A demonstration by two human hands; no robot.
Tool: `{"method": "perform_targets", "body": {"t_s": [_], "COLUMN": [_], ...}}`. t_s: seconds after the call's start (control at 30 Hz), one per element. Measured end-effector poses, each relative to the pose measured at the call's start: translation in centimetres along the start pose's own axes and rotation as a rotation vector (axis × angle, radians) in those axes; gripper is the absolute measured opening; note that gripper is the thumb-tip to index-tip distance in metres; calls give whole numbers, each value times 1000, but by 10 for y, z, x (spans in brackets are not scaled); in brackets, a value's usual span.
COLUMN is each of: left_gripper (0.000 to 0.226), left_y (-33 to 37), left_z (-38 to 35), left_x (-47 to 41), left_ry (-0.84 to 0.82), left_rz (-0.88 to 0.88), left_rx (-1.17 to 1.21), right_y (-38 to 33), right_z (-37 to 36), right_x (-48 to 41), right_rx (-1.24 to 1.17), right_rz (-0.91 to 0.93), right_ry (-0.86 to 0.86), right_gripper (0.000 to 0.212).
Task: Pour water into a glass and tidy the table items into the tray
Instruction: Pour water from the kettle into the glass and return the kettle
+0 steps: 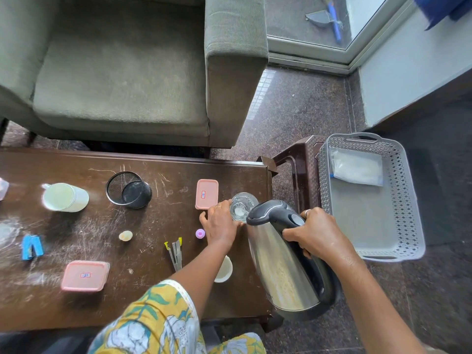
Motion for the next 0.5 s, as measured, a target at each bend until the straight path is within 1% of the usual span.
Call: {"method": "perform_targets", "body": {"t_s": [0.5], "left_gripper": [49], "left_y": [0], "left_z": [-1], "left_x": [0], "left_ry": [0], "left_rz": [0], "left_rx": [-1], "right_y": [-3], "right_z": [-2], "right_x": [2], "right_rx": [13], "right_rz": [5], "right_ry": [-22], "right_gripper": [13]}}
Point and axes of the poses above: each hand's wrist, its own x-axis away from the middle knuckle, its own z-axis out of the back of the hand, y = z × x, the point moved 8 cm from there along -x, towards the middle knuckle, and after that the axes turned 5 degrees about -z, right-handed, at the moved point
